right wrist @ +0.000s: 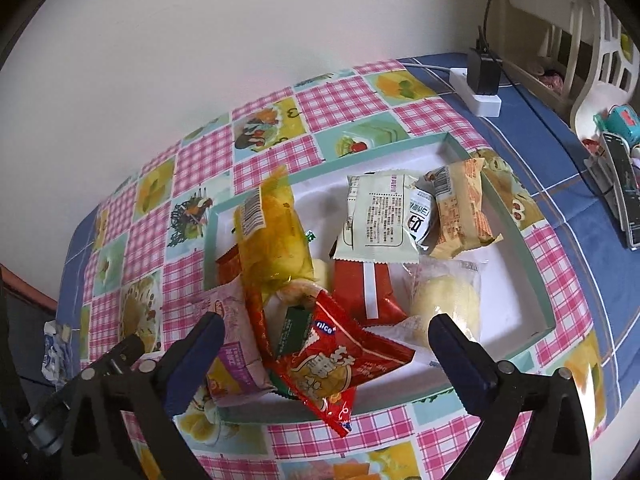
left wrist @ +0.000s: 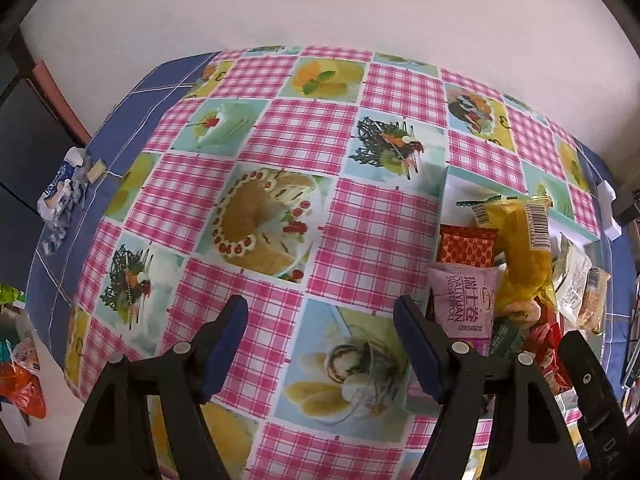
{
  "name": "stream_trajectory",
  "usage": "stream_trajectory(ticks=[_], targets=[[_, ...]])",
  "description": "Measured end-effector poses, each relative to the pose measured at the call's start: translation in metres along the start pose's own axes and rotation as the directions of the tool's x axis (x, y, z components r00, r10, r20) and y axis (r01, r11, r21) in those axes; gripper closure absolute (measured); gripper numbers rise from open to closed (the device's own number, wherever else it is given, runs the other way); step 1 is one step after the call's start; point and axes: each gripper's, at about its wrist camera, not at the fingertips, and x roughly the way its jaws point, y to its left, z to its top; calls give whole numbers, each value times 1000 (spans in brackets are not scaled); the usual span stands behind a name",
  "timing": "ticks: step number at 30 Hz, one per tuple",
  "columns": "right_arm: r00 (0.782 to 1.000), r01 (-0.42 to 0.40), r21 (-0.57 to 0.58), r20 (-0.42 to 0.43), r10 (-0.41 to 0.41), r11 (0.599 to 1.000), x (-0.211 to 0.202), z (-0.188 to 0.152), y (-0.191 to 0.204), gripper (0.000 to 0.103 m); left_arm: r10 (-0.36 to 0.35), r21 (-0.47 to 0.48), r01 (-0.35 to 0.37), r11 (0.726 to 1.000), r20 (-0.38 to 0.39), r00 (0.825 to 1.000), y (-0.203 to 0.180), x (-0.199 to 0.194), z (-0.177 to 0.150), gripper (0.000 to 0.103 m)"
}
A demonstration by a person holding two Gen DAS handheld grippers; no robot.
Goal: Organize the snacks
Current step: 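Open both tools to release the purple and red packets into the tray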
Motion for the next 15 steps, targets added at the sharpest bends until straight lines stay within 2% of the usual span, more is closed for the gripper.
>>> stream_trajectory(ticks=[1, 2, 3, 7, 11, 15], targets=[[1000, 0, -5, 4, 0, 1000, -1, -1, 1, 0, -15, -5, 15, 1000, 1, 1000, 3, -1, -1, 20], [1000, 0, -8, 8, 0, 1000, -3, -2, 2, 0, -25, -10, 25, 1000, 3, 1000, 5, -2, -3, 10], [1000, -1, -12, 14, 1, 1000, -5, -4, 2, 0, -32, -13, 32, 999, 10, 999, 8, -4, -4, 7], [999, -13, -24, 34, 14, 1000, -14, -12, 4, 0, -41, -7, 41, 999, 46, 998, 16, -11, -11, 6], [999, -23, -35, 32, 25, 999, -20, -22, 6, 0, -61, 9, 61, 998, 39, 997, 22, -16, -20, 6], [999, -48, -37, 0, 48, 998, -22, -36, 6, 0, -50, 33, 49, 998, 31, 998, 26, -22, -31, 6]])
